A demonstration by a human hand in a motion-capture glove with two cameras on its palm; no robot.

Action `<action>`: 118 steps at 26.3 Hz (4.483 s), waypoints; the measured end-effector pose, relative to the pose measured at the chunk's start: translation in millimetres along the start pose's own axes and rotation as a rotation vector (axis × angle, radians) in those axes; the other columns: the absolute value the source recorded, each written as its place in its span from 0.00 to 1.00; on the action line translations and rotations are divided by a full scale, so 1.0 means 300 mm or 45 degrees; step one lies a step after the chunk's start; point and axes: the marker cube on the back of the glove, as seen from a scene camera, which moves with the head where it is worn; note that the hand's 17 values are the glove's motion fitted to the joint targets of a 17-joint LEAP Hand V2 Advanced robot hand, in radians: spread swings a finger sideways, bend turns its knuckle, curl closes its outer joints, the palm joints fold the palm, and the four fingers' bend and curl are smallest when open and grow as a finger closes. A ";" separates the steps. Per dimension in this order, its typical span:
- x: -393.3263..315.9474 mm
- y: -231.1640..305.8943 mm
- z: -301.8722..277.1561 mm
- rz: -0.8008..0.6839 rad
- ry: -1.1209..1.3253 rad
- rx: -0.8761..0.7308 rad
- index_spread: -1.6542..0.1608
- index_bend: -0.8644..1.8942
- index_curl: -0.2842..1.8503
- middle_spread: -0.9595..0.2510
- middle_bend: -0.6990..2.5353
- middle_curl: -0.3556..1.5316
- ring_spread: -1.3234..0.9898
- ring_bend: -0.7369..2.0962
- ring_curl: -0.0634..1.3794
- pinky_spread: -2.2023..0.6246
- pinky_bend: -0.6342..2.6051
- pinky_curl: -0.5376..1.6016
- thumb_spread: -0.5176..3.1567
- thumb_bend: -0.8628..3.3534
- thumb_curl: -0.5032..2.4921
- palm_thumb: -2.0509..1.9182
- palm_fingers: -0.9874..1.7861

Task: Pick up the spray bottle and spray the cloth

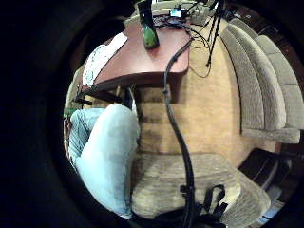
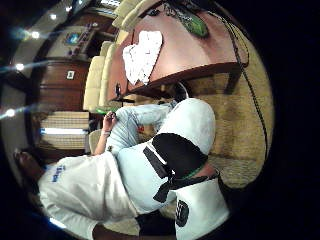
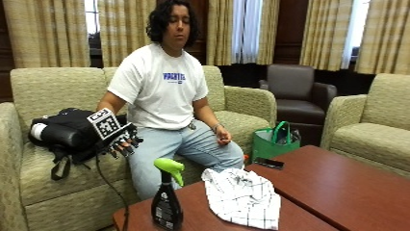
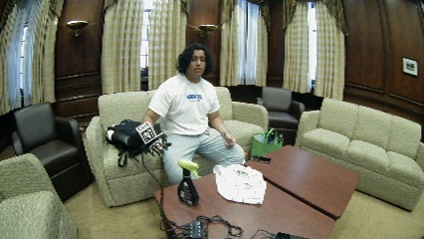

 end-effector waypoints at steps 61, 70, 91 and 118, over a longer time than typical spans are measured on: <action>0.094 -0.610 0.092 0.292 -1.070 0.138 0.69 0.36 0.24 0.67 0.30 0.37 0.51 0.41 0.25 0.83 0.29 0.40 0.39 0.20 0.29 0.73 0.49; 0.062 -0.758 0.106 0.257 -1.073 0.100 0.68 0.36 0.24 0.64 0.29 0.37 0.50 0.41 0.25 0.82 0.29 0.40 0.39 0.20 0.29 0.73 0.49; 0.004 -1.000 0.156 0.109 -1.172 0.007 0.68 0.34 0.22 0.64 0.29 0.38 0.50 0.42 0.26 0.82 0.30 0.42 0.38 0.20 0.29 0.72 0.46; -0.108 -1.178 0.216 -0.009 -1.153 0.036 0.69 0.34 0.19 0.66 0.31 0.39 0.48 0.48 0.29 0.79 0.32 0.42 0.38 0.20 0.28 0.69 0.53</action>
